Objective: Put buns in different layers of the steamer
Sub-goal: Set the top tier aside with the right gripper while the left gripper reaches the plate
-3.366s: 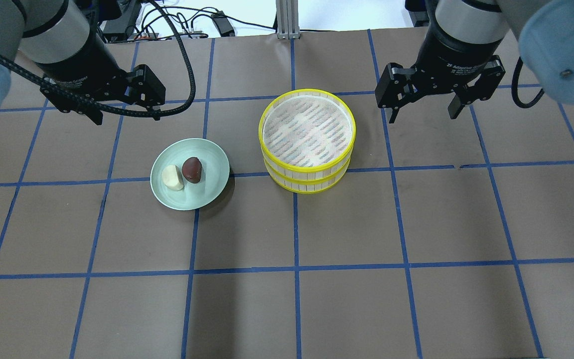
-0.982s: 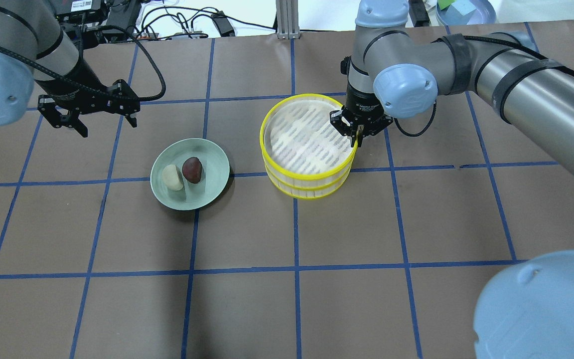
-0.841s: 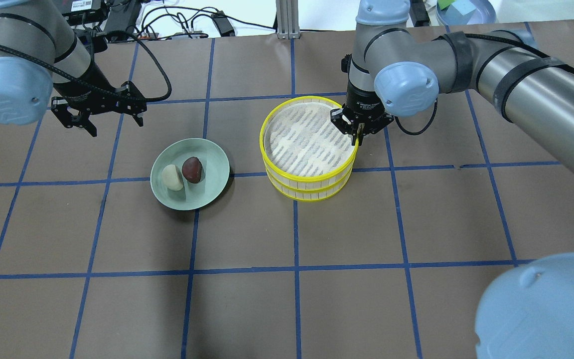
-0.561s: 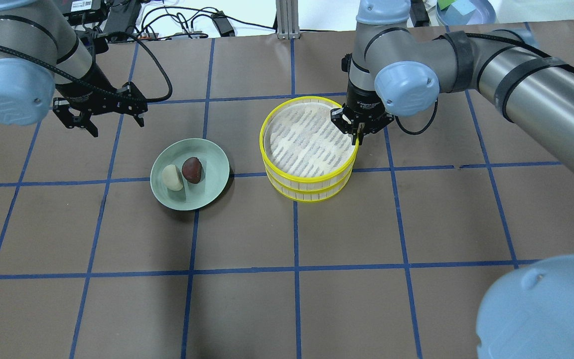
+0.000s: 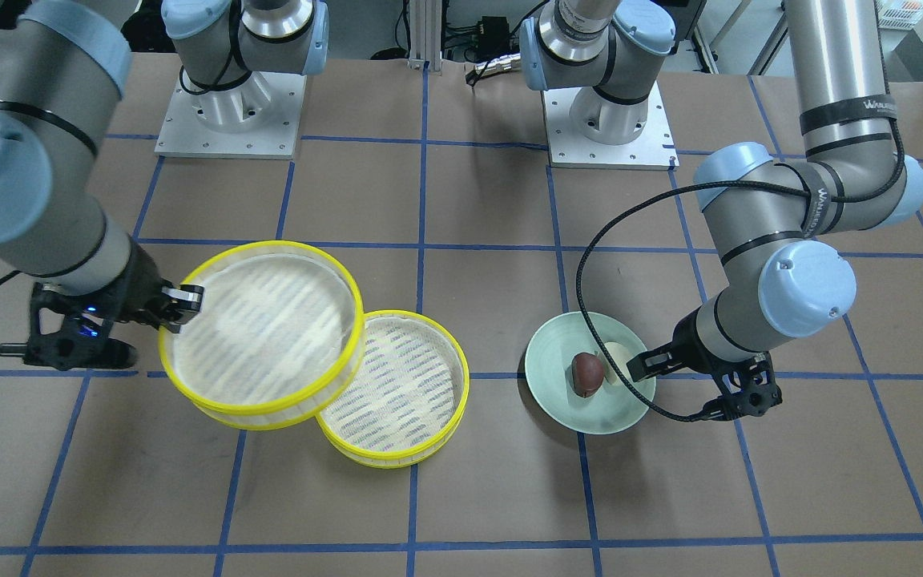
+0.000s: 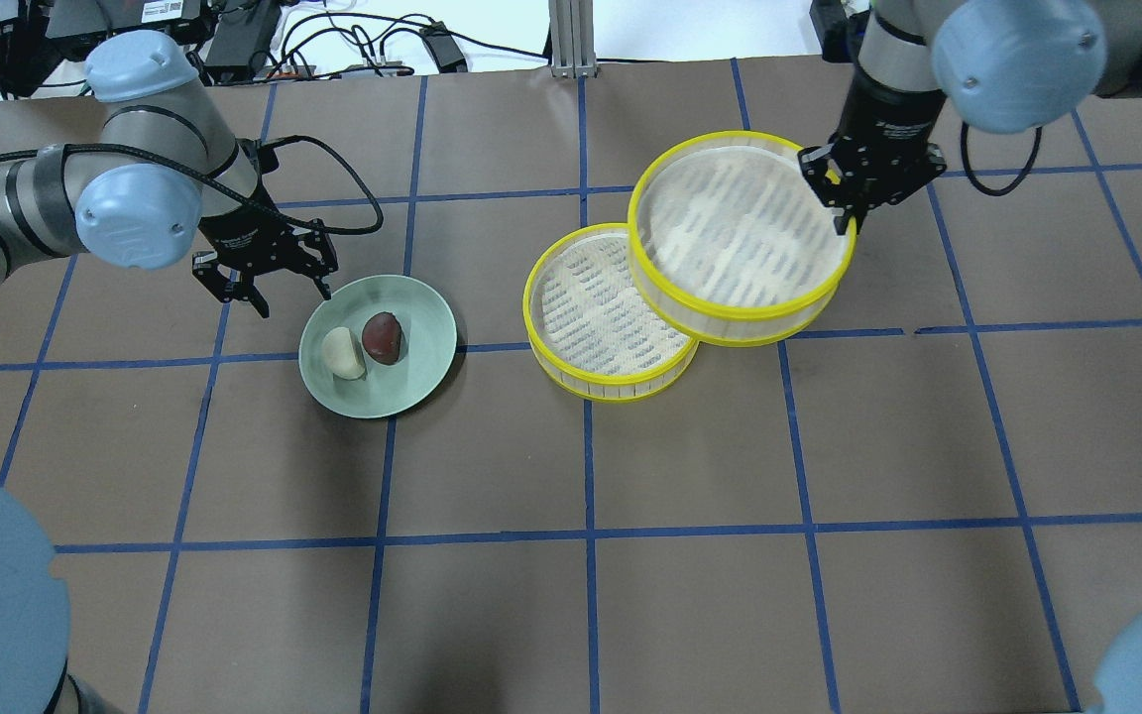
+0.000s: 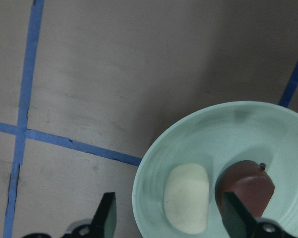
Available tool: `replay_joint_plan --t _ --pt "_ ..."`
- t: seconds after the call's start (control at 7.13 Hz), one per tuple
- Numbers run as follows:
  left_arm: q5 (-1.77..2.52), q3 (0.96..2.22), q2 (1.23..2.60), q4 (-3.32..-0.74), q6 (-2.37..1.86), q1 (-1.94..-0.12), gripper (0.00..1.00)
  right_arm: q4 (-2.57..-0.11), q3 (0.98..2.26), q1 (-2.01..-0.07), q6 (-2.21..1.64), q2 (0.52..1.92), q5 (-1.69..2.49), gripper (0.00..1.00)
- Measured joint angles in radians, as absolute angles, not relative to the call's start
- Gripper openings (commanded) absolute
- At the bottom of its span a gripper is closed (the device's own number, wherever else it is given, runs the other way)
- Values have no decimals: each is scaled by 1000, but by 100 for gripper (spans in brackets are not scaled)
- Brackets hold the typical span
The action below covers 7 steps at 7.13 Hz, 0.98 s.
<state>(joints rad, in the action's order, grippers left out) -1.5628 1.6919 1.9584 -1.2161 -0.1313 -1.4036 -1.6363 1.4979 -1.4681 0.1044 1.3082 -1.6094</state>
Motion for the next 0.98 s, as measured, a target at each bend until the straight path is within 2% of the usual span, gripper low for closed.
replay_joint_plan --t 0.28,0.98 --pt "-1526 1707 1982 -1216 -131 -1404 77 -1568 1499 -1377 300 1358 -1689 0" --pt "-1514 1716 2012 -1217 -133 -1404 75 -1534 1506 -1352 401 1385 -1710 0"
